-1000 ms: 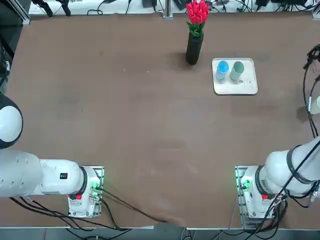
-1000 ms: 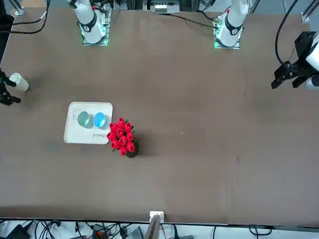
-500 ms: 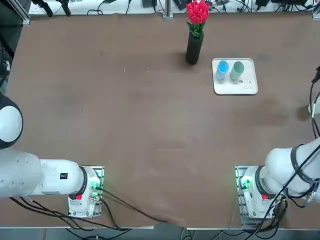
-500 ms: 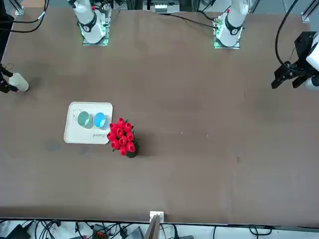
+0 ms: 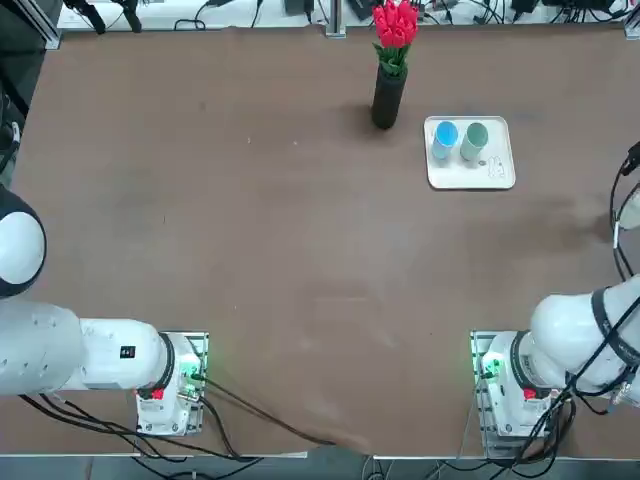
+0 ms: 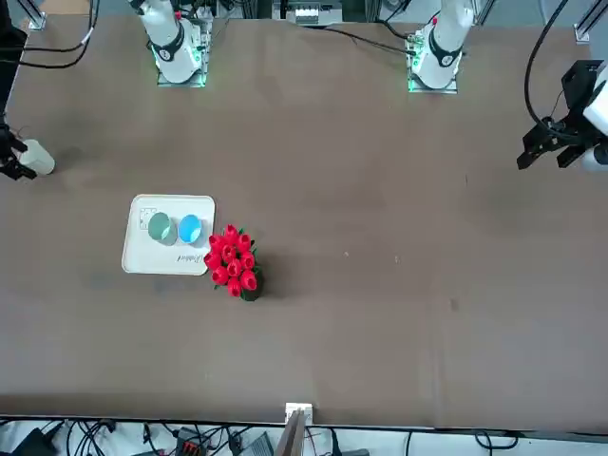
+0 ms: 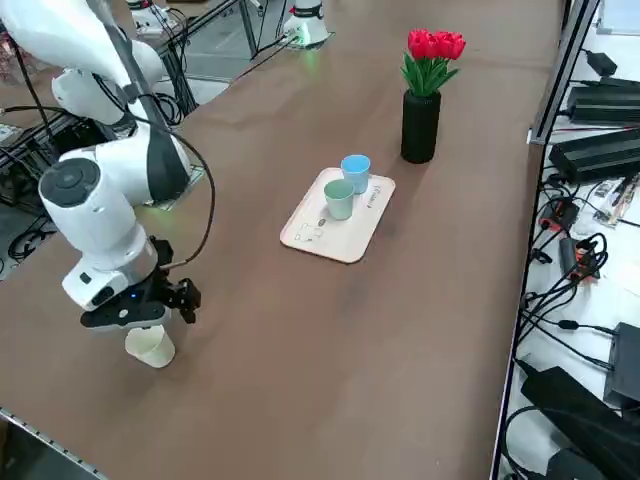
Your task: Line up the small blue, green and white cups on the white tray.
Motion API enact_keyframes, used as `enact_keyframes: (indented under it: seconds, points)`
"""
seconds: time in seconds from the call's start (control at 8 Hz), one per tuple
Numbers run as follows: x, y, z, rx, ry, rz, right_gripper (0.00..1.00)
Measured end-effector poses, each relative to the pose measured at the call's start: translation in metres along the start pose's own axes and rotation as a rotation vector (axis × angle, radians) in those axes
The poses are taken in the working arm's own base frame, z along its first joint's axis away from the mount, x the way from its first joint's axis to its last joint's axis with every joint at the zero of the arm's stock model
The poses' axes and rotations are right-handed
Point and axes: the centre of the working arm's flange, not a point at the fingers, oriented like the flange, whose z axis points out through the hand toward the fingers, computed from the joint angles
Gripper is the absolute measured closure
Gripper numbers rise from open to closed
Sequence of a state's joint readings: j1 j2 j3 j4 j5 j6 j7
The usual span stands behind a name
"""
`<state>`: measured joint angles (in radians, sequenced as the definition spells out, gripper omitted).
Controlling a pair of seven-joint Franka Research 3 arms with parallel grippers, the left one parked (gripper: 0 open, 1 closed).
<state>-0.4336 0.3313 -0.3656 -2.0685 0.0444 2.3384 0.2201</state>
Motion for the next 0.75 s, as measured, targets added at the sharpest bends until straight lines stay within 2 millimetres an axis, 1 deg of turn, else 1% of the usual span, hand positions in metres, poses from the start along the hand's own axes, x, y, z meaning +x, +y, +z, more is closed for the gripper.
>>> enact_keyframes:
  seconds: [0.38, 0.75]
  points:
    - [0.007, 0.014, 0.01, 0.007, 0.016, 0.038, 0.03]
    - [0.01, 0.015, 0.023, 0.032, 0.026, 0.076, 0.04]
